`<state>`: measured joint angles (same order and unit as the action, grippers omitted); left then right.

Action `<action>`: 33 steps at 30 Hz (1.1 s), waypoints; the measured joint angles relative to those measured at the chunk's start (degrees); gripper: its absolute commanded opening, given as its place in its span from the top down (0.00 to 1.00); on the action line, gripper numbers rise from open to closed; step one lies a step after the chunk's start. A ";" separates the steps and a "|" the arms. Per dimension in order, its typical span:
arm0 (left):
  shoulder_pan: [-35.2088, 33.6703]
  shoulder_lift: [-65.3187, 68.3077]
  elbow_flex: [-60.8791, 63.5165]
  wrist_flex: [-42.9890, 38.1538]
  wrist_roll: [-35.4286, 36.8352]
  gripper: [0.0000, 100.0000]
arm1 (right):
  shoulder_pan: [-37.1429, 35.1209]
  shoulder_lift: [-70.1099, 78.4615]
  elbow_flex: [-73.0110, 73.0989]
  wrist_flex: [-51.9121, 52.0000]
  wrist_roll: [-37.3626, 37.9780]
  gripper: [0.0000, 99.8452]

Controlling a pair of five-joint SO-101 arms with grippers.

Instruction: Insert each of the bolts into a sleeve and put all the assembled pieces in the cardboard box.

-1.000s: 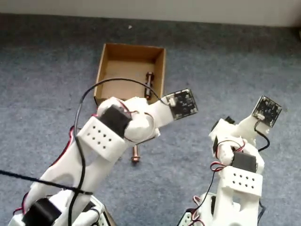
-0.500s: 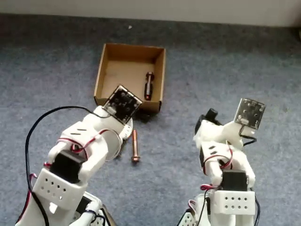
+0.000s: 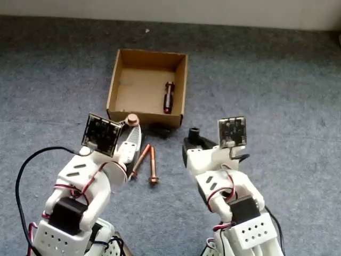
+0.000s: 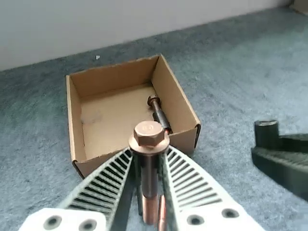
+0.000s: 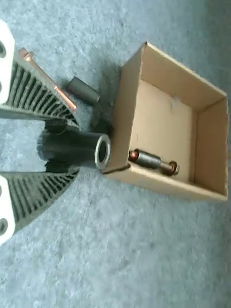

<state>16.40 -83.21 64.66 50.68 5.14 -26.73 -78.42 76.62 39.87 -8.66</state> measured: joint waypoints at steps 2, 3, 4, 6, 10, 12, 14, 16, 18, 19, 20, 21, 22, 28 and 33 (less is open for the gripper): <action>0.09 -3.52 0.88 -0.70 0.97 0.99 | -2.02 0.00 2.11 -3.52 1.49 1.00; 0.09 -5.19 1.05 -0.79 1.41 0.99 | -2.90 -0.09 3.25 -5.45 2.11 1.00; 0.09 -6.86 1.05 -0.88 1.93 0.99 | -3.69 -0.09 4.40 -7.47 2.73 1.00; -0.35 -10.02 1.05 -0.97 3.08 0.99 | -4.92 -0.09 6.77 -11.60 4.22 1.00; -0.35 -14.33 1.05 -1.23 5.63 0.99 | -7.82 0.00 11.60 -18.64 6.07 1.00; -0.35 -15.74 1.32 -1.23 6.24 0.99 | -9.93 0.00 13.71 -21.45 7.47 1.00; -0.35 -16.70 2.02 -1.23 6.59 0.99 | -12.40 0.00 15.82 -24.44 9.05 1.00; -0.35 -17.41 2.11 -1.23 6.77 0.99 | -14.77 -0.09 18.02 -27.96 10.81 1.00; -0.35 -17.93 2.11 -1.23 7.03 0.99 | -16.70 0.00 19.08 -32.09 12.48 1.00; -0.35 -17.93 2.11 -1.23 7.74 0.99 | -17.58 -0.18 19.25 -34.29 13.27 1.00; -0.35 -17.93 2.11 -1.23 8.53 0.99 | -18.11 -0.18 19.34 -36.40 13.98 1.00; -0.35 -17.93 2.11 -1.23 9.05 0.99 | -18.29 -0.18 19.34 -38.33 14.42 1.00; 0.00 -17.93 2.11 -1.23 9.23 0.99 | -18.46 -0.26 19.34 -40.18 14.59 1.00; 3.60 -18.02 4.66 -2.02 9.58 0.99 | -18.64 -0.35 19.43 -43.78 15.12 1.00; 3.87 -18.02 6.42 -5.19 9.49 0.99 | -18.64 -0.35 19.43 -43.78 15.12 1.00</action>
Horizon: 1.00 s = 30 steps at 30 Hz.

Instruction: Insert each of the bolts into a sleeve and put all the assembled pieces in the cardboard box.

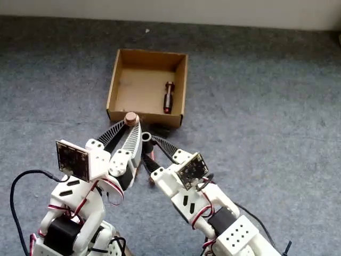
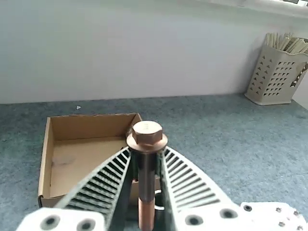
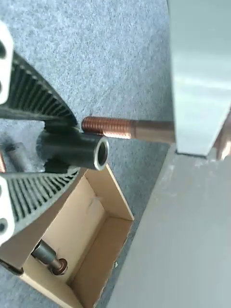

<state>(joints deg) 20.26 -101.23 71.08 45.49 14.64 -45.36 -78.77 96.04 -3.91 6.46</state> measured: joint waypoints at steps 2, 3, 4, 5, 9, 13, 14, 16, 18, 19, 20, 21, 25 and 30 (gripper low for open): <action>0.00 0.00 0.00 -0.44 0.09 0.99 | -0.62 0.00 0.00 0.00 0.00 1.00; 0.00 0.00 0.00 -0.44 0.09 0.99 | -1.05 0.00 0.00 0.00 0.00 1.00; 0.00 0.00 0.00 -0.44 0.09 0.99 | -1.41 0.00 0.00 0.00 0.00 1.00; 0.00 0.00 0.00 -0.53 0.09 0.99 | -1.85 0.00 0.00 0.00 0.00 1.00; 0.00 0.00 -0.09 -0.53 0.09 0.99 | -2.29 0.00 0.00 0.00 0.00 1.00; 0.00 0.00 -0.44 -0.53 0.18 0.99 | -2.55 0.00 0.00 0.00 0.00 1.00; 0.00 0.00 -0.44 -0.53 0.18 0.99 | -2.64 0.00 0.00 0.00 0.00 1.00; 0.00 0.00 -0.88 -0.53 0.18 0.99 | -2.73 0.00 0.00 0.79 0.00 1.00; 0.26 0.00 -1.93 -0.53 0.18 0.99 | -3.52 0.00 0.00 1.76 0.00 1.00; 0.44 0.00 -2.29 -0.53 0.18 0.99 | -3.69 0.00 0.00 2.11 0.00 1.00; 0.44 0.00 -2.37 -0.53 0.26 0.99 | -3.96 0.00 0.00 2.29 0.00 1.00; 0.44 0.00 -2.37 -0.53 0.26 0.99 | -4.31 0.00 0.00 2.29 0.00 1.00; 0.44 0.00 -2.37 -0.53 0.26 0.99 | -4.75 0.00 0.00 2.29 0.00 1.00; 0.44 0.00 -2.37 -0.70 0.26 0.99 | -5.10 0.00 0.00 2.29 0.00 1.00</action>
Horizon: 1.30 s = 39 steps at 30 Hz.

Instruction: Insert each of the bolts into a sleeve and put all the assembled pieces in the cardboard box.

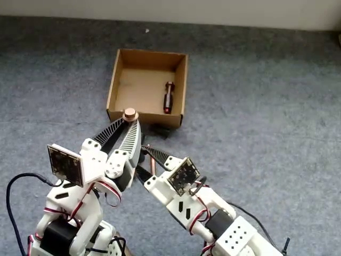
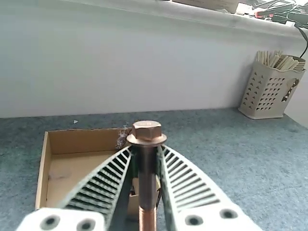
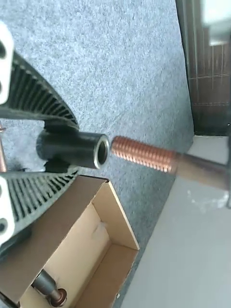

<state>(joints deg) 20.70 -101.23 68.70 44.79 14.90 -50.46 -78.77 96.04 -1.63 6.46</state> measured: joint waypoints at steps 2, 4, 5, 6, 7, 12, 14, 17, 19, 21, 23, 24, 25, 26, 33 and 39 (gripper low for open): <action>-0.09 0.00 0.70 -0.35 0.00 0.99 | 0.00 0.00 0.00 0.00 0.00 1.00; -0.09 0.00 1.67 -1.05 0.00 0.99 | 0.00 0.00 0.00 0.00 0.00 1.00; -0.09 0.00 2.11 -1.49 0.00 0.99 | 0.00 0.00 0.00 0.00 0.00 1.00; 0.00 0.00 2.64 -2.02 -0.35 0.99 | 0.00 0.00 0.00 0.00 0.00 1.00; 0.00 0.00 3.34 -2.46 -1.05 0.99 | 0.00 0.00 0.00 0.00 0.00 1.00; -0.26 0.00 5.71 -3.87 -1.85 0.99 | 0.18 0.00 0.00 0.00 0.00 1.00; -0.35 -0.09 5.98 -3.87 -2.02 0.99 | 0.18 0.00 0.00 0.00 0.00 1.00; -0.09 -0.09 6.07 -3.87 -2.11 0.99 | 0.26 -2.29 0.00 0.09 0.00 1.00; 0.09 -0.53 5.98 -3.60 -2.02 0.99 | 1.14 -4.40 0.00 0.88 0.09 1.00; 0.18 -0.70 5.89 -2.81 -2.02 0.99 | 2.29 -7.03 0.00 3.52 0.09 1.00; 0.18 -0.70 5.89 -1.67 -2.02 0.99 | 3.34 -10.20 0.00 6.59 -2.02 1.00; 0.26 -0.62 5.89 -1.23 -2.02 0.99 | 3.69 -11.96 0.00 8.00 -3.25 1.00; 0.35 -0.26 5.98 -1.05 -2.64 0.99 | 3.78 -13.71 0.00 9.49 -3.96 1.00; 0.35 -0.18 5.98 -0.88 -3.34 0.99 | 3.78 -15.38 0.00 10.90 -4.48 1.00; 2.64 -0.62 6.07 3.52 -8.97 0.77 | 4.13 -23.56 0.00 19.43 -5.45 1.00; 2.81 -0.53 6.15 8.88 -9.93 0.76 | 5.01 -23.74 0.00 19.87 -5.36 1.00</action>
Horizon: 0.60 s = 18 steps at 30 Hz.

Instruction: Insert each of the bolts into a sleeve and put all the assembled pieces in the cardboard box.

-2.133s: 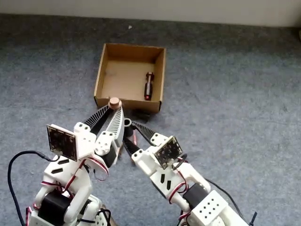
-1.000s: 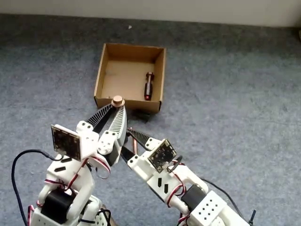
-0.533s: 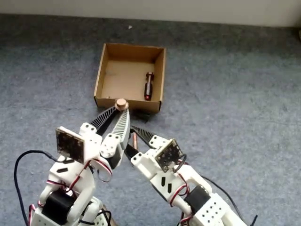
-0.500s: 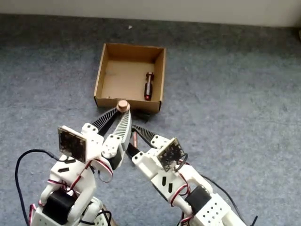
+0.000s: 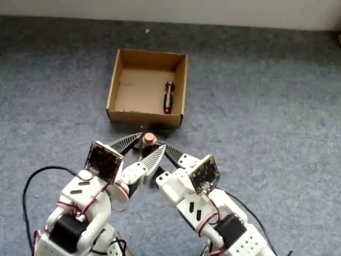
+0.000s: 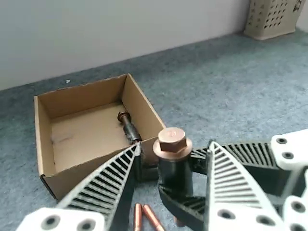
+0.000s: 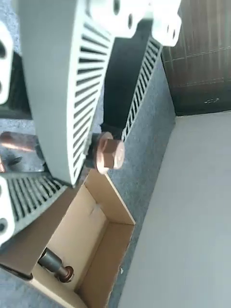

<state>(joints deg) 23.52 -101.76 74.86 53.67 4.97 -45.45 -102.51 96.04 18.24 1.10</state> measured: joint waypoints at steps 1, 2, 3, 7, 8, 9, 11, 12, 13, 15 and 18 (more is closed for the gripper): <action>0.00 -0.09 -0.18 0.26 -0.18 0.76 | 0.79 0.00 0.00 0.18 0.00 1.00; 0.00 -0.09 -0.53 0.79 -0.18 0.76 | 1.85 0.00 0.00 0.97 0.00 1.00; 0.00 0.00 -0.97 1.41 -0.35 0.76 | 2.90 0.00 0.00 2.02 0.00 1.00; 0.44 -0.09 -3.96 4.31 -2.81 0.77 | 7.21 0.00 0.00 7.47 -0.09 1.00; 0.35 -0.44 -4.48 4.92 -4.22 0.79 | 7.91 0.00 0.00 8.53 -0.09 1.00; 0.35 -0.44 -4.75 5.45 -5.80 0.81 | 8.70 0.00 0.00 9.23 -0.09 1.00; 0.35 -0.44 -4.84 6.59 -9.32 0.86 | 10.37 0.00 0.00 9.32 -0.09 1.00; 0.00 -0.44 -4.84 7.21 -10.99 0.88 | 11.25 0.00 0.00 9.32 -0.09 1.00; -1.05 -0.44 -4.84 7.65 -12.48 0.90 | 12.04 0.00 0.00 9.32 -0.09 1.00; -3.87 -0.44 -4.84 7.74 -14.59 0.94 | 13.10 0.00 0.00 9.32 -0.09 1.00; -9.14 -0.44 -3.34 7.74 -16.09 0.98 | 13.54 0.00 0.00 9.32 -0.18 1.00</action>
<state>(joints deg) 14.37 -102.20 71.52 61.41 -11.12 -31.91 -102.51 96.04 27.56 0.92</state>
